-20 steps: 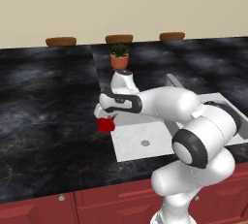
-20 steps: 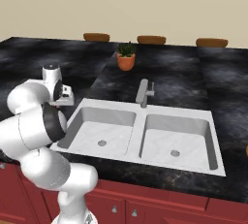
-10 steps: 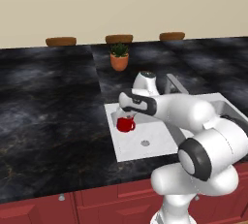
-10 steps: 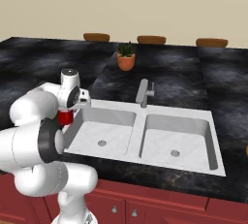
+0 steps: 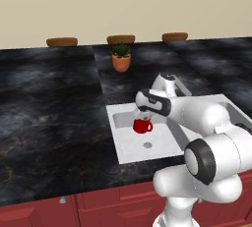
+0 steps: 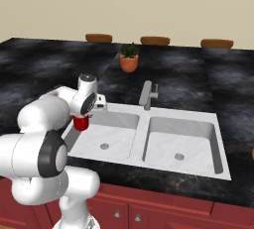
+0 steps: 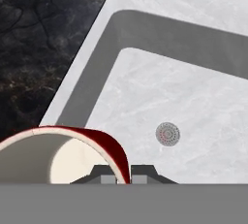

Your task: Place the mug in the left basin and the bowl in the right basin of the sink.

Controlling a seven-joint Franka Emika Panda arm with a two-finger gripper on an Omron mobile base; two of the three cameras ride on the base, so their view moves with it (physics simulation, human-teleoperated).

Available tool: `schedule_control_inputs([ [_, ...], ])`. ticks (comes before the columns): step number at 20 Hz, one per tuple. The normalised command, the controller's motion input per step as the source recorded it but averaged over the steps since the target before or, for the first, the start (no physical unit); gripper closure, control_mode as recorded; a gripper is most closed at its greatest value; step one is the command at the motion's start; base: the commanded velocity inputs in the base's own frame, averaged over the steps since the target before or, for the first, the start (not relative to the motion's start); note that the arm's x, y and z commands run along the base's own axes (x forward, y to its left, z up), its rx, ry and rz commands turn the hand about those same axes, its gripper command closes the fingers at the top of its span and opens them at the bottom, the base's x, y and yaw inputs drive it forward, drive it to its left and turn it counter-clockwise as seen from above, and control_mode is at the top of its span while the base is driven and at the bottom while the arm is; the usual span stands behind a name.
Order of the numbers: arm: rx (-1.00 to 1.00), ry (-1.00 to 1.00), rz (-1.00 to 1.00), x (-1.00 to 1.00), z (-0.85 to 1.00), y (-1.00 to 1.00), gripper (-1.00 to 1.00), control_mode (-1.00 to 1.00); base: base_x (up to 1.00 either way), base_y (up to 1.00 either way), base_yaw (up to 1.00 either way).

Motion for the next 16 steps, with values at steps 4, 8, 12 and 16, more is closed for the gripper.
schedule_control_inputs([
  [4, -0.01, -0.02, 0.0, 0.07, -0.13, -0.32, 1.0, -1.0, 0.0, 0.0, 0.0],
  [8, 0.0, 0.0, 0.0, 0.04, -0.23, -0.24, 1.0, -1.0, 0.0, 0.0, 0.0],
  [12, -0.01, -0.01, 0.0, 0.03, -0.29, -0.06, 1.0, -1.0, 0.0, 0.0, 0.0],
  [16, 0.0, 0.0, 0.0, 0.11, -0.21, 0.0, 1.0, -1.0, 0.0, 0.0, 0.0],
])
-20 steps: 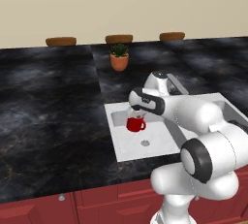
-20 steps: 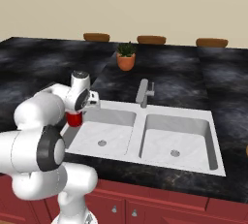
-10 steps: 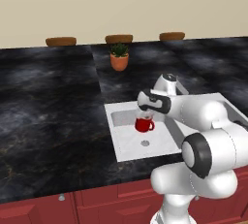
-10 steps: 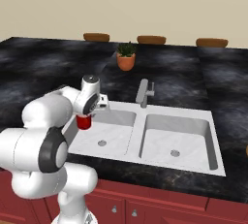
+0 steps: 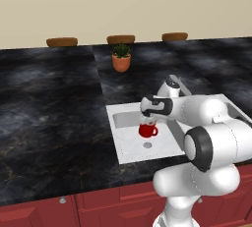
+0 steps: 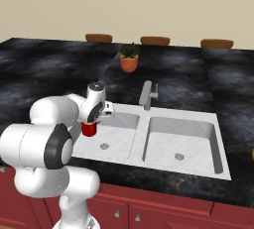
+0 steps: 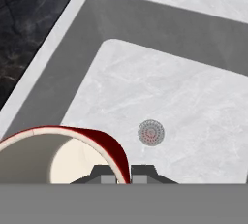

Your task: Place the mug in the left basin and the bowl in the right basin of the sink.

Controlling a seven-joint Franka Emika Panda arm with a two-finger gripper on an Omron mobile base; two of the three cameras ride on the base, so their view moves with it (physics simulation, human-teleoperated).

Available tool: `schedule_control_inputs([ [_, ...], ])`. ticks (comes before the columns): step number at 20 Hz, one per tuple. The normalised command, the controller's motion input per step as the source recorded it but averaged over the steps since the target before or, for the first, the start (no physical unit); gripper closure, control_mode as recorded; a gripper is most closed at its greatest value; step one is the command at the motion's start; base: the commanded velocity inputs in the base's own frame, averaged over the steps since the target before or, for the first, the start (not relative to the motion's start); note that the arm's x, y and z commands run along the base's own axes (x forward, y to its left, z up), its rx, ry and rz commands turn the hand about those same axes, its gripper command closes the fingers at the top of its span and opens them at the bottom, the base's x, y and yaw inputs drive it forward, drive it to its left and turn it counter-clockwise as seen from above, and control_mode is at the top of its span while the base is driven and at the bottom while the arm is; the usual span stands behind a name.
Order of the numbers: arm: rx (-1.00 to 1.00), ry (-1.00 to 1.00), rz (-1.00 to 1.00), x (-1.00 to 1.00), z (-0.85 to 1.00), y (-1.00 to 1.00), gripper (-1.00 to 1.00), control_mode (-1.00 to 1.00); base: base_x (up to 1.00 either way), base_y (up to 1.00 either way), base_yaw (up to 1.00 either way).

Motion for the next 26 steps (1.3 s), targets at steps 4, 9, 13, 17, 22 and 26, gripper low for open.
schedule_control_inputs([
  [4, -0.02, 0.0, 0.0, 0.13, -0.24, 0.0, 1.0, -1.0, 0.0, 0.0, 0.0],
  [9, -0.01, 0.0, 0.0, 0.08, -0.26, 0.0, 1.0, -1.0, 0.0, 0.0, 0.0],
  [13, 0.0, 0.0, 0.0, 0.01, -0.22, 0.0, 1.0, -1.0, 0.0, 0.0, 0.0],
  [17, 0.0, 0.0, 0.0, 0.0, -0.21, 0.0, 1.0, -1.0, 0.0, 0.0, 0.0],
  [22, 0.0, 0.0, 0.0, 0.0, -0.21, 0.0, 1.0, -1.0, 0.0, 0.0, 0.0],
  [26, 0.0, 0.0, 0.0, 0.0, -0.15, 0.0, 1.0, -1.0, 0.0, 0.0, 0.0],
])
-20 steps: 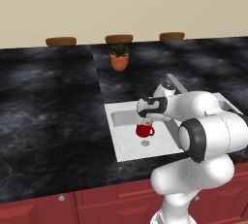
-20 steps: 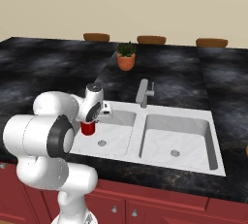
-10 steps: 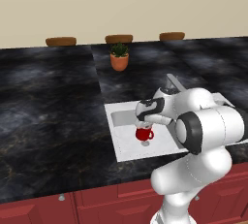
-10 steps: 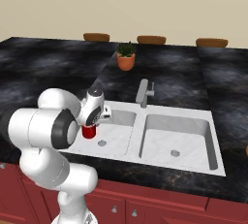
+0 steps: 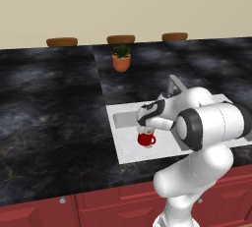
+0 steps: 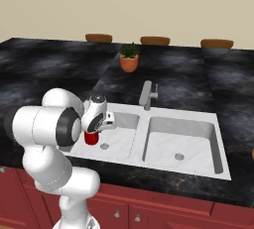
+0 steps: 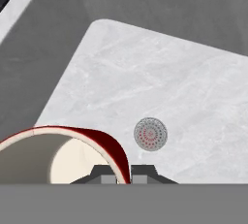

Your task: Place the mug in the left basin and the bowl in the right basin of the sink.

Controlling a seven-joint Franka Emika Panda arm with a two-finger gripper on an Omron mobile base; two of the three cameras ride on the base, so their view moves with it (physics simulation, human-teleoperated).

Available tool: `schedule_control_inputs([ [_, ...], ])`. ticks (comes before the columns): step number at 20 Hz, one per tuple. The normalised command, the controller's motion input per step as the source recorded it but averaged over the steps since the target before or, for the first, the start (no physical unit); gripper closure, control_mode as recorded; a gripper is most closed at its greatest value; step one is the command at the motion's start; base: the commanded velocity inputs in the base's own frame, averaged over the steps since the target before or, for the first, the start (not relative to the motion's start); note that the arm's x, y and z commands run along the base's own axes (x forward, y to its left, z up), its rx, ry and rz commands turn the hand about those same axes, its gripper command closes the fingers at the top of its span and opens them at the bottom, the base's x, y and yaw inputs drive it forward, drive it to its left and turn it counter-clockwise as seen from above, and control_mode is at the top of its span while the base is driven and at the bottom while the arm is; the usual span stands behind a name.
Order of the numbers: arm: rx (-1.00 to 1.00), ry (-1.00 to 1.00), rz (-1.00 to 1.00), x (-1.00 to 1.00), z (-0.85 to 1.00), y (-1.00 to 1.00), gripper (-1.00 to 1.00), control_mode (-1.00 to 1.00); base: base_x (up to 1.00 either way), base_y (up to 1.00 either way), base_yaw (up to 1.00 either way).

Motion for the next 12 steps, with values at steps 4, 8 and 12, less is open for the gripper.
schedule_control_inputs([
  [4, 0.0, 0.0, 0.0, 0.0, -0.14, 0.0, 1.0, -1.0, 0.0, 0.0, 0.0],
  [8, 0.0, 0.0, 0.0, 0.0, -0.14, 0.0, 1.0, -1.0, 0.0, 0.0, 0.0],
  [12, 0.0, 0.0, 0.0, 0.0, -0.14, 0.0, 1.0, -1.0, 0.0, 0.0, 0.0],
])
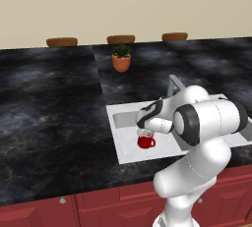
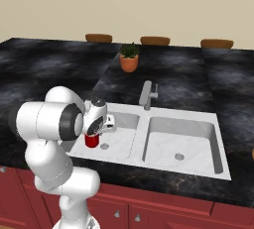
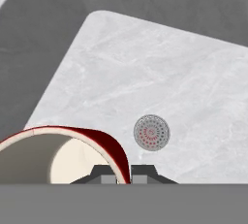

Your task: Place the mug in the left basin and the bowl in the right basin of the sink.

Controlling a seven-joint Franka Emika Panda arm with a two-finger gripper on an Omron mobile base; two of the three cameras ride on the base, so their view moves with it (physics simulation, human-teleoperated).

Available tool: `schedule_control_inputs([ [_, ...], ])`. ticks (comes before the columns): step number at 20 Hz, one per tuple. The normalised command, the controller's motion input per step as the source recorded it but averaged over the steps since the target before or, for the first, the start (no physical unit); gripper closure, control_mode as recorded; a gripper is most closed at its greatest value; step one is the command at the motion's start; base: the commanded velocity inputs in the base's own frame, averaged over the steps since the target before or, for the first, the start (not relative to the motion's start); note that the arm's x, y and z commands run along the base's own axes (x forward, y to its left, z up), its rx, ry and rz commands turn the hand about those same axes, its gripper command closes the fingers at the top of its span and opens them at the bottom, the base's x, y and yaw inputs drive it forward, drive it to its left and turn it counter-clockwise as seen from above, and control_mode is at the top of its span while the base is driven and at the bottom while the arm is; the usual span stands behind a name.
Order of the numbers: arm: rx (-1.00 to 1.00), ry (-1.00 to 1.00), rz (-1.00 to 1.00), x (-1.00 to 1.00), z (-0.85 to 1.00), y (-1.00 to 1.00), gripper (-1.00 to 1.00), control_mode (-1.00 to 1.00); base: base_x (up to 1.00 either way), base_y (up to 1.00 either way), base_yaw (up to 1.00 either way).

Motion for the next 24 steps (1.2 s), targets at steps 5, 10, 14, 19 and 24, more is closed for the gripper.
schedule_control_inputs([
  [5, 0.0, 0.0, 0.0, 0.0, -0.17, 0.0, 1.0, -1.0, 0.0, 0.0, 0.0],
  [10, 0.0, 0.0, 0.0, 0.0, -0.17, 0.0, 1.0, -1.0, 0.0, 0.0, 0.0],
  [14, 0.0, 0.0, 0.0, 0.0, -0.16, 0.0, 1.0, -1.0, 0.0, 0.0, 0.0],
  [19, 0.0, 0.0, 0.0, 0.0, -0.15, 0.0, 1.0, -1.0, 0.0, 0.0, 0.0],
  [24, 0.0, 0.0, 0.0, 0.0, -0.16, 0.0, 1.0, -1.0, 0.0, 0.0, 0.0],
])
